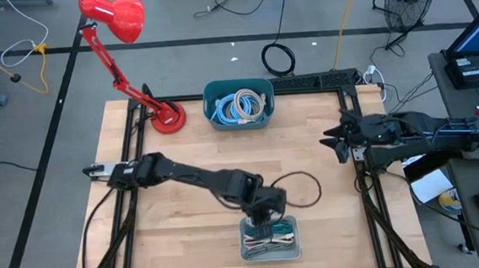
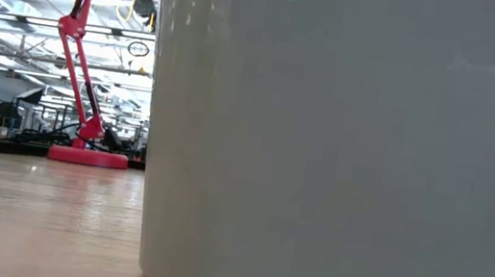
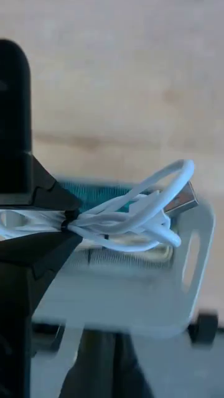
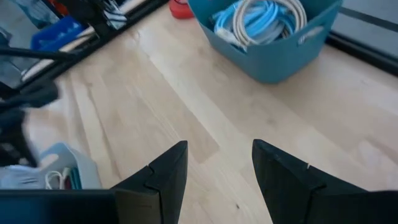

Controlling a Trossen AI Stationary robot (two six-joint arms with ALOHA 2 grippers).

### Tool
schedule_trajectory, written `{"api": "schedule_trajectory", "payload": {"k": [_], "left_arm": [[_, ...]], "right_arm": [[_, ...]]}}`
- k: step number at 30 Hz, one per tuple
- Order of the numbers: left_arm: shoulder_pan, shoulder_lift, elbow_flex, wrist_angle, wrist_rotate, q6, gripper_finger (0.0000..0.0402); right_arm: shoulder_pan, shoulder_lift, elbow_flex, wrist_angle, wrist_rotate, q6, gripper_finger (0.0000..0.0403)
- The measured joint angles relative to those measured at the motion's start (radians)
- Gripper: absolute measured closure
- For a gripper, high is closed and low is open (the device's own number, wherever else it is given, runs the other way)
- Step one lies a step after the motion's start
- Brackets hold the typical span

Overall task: Pick & Place USB Port
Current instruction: Put the white charger cable into the gray bin

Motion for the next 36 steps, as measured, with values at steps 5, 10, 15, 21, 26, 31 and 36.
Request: {"api": "schedule_trajectory", "payload": {"k": [5, 10, 15, 21, 26, 31, 36], "left_arm": [[-0.051, 0.000, 0.003, 0.016, 0.045, -0.020, 0.0362], [-0.071, 0.000, -0.004, 0.058, 0.045, -0.022, 0.0362], [-0.068, 0.000, -0.069, 0.179, 0.051, -0.021, 0.0362], [-0.062, 0.015, -0.131, 0.265, 0.076, -0.019, 0.0363], [-0.051, 0.016, -0.136, 0.283, 0.065, 0.009, 0.0363], [-0.033, 0.050, -0.136, 0.285, 0.091, 0.044, 0.0363], [-0.032, 0.079, -0.137, 0.274, 0.112, 0.076, 0.0363]], "right_arm": [[0.000, 0.000, -0.050, 0.005, -0.003, 0.027, 0.0232], [0.000, 0.000, -0.073, 0.027, -0.003, 0.031, 0.0232], [0.000, 0.000, -0.075, 0.091, -0.006, 0.031, 0.0232], [0.000, 0.000, -0.075, 0.142, -0.017, 0.031, 0.0232], [0.000, 0.000, -0.075, 0.148, -0.031, 0.031, 0.0232], [0.000, 0.000, -0.075, 0.147, -0.031, 0.030, 0.0232], [0.000, 0.000, -0.075, 0.147, -0.031, 0.028, 0.0232]]}}
